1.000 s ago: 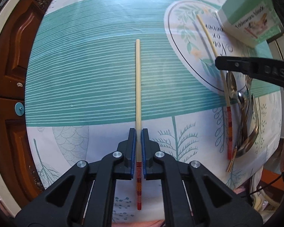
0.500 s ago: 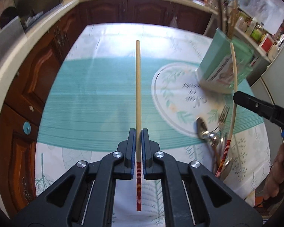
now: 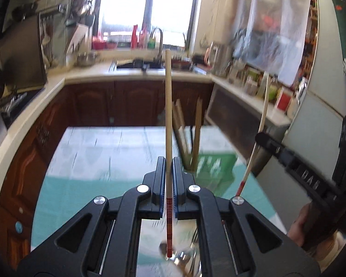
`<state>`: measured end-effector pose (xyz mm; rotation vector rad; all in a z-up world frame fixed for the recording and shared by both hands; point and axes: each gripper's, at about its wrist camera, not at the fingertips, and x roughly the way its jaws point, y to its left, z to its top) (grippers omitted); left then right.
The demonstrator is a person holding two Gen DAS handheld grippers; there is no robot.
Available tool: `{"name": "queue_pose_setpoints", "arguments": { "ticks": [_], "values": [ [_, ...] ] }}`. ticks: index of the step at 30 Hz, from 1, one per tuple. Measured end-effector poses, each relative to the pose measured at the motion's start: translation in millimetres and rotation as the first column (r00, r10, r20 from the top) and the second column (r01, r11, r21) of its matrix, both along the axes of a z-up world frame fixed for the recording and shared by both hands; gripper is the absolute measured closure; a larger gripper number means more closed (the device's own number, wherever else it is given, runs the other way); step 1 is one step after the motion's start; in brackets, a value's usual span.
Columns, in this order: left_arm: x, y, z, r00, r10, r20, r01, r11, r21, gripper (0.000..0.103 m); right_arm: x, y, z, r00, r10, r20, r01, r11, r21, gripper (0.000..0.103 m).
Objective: Organize utensils
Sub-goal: 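Lift both chopsticks with both tools and drop them into the green holder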
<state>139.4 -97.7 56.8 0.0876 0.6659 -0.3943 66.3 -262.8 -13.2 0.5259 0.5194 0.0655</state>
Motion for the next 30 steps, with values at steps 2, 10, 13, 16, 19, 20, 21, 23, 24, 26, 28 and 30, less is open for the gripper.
{"name": "queue_pose_setpoints", "arguments": {
  "ticks": [2, 10, 13, 16, 19, 20, 21, 23, 24, 26, 28, 30],
  "values": [
    [15, -15, 15, 0.999, 0.005, 0.043, -0.003, 0.999, -0.041, 0.1, 8, -11, 13, 0.998, -0.04, 0.05, 0.041, 0.999, -0.019, 0.098],
    [63, -56, 35, 0.986, 0.062, 0.158, -0.042, 0.991, -0.125, 0.1, 48, -45, 27, 0.98, -0.137, 0.147, 0.139, 0.99, -0.002, 0.098],
    [78, -66, 22, 0.986, 0.074, 0.149, -0.055, 0.99, -0.131, 0.1, 59, -48, 25, 0.971, -0.162, 0.177, 0.169, 0.985, -0.021, 0.098],
    [89, -72, 0, 0.985, 0.07, 0.156, -0.051, 0.991, -0.122, 0.1, 72, -48, 16, 0.973, -0.147, 0.177, 0.156, 0.987, -0.033, 0.098],
    [97, -74, -20, 0.986, 0.058, 0.158, -0.038, 0.991, -0.125, 0.1, 83, -43, 6, 0.976, -0.126, 0.175, 0.139, 0.988, -0.062, 0.098],
    [100, -74, -27, 0.986, 0.057, 0.154, -0.037, 0.991, -0.127, 0.1, 85, -40, 3, 0.977, -0.117, 0.178, 0.132, 0.988, -0.076, 0.098],
    [102, -74, -34, 0.987, 0.055, 0.15, -0.036, 0.991, -0.128, 0.1, 87, -38, -1, 0.978, -0.103, 0.184, 0.121, 0.989, -0.089, 0.098],
    [103, -70, -49, 0.99, 0.049, 0.136, -0.032, 0.992, -0.124, 0.1, 89, -32, -6, 0.977, -0.077, 0.197, 0.103, 0.987, -0.125, 0.098],
    [103, -69, -58, 0.991, 0.045, 0.125, -0.03, 0.992, -0.123, 0.1, 91, -29, -9, 0.979, -0.052, 0.199, 0.081, 0.987, -0.138, 0.098],
    [102, -65, -72, 0.994, 0.041, 0.103, -0.03, 0.994, -0.107, 0.1, 93, -23, -13, 0.981, -0.008, 0.194, 0.041, 0.985, -0.165, 0.098],
    [97, -62, -87, 0.997, 0.014, 0.076, -0.007, 0.996, -0.088, 0.099, 94, -16, -18, 0.982, 0.048, 0.183, -0.012, 0.981, -0.192, 0.098],
    [93, -59, -97, 0.999, -0.002, 0.053, 0.005, 0.998, -0.063, 0.099, 94, -9, -24, 0.983, 0.102, 0.152, -0.068, 0.973, -0.219, 0.097]
  ]
}}
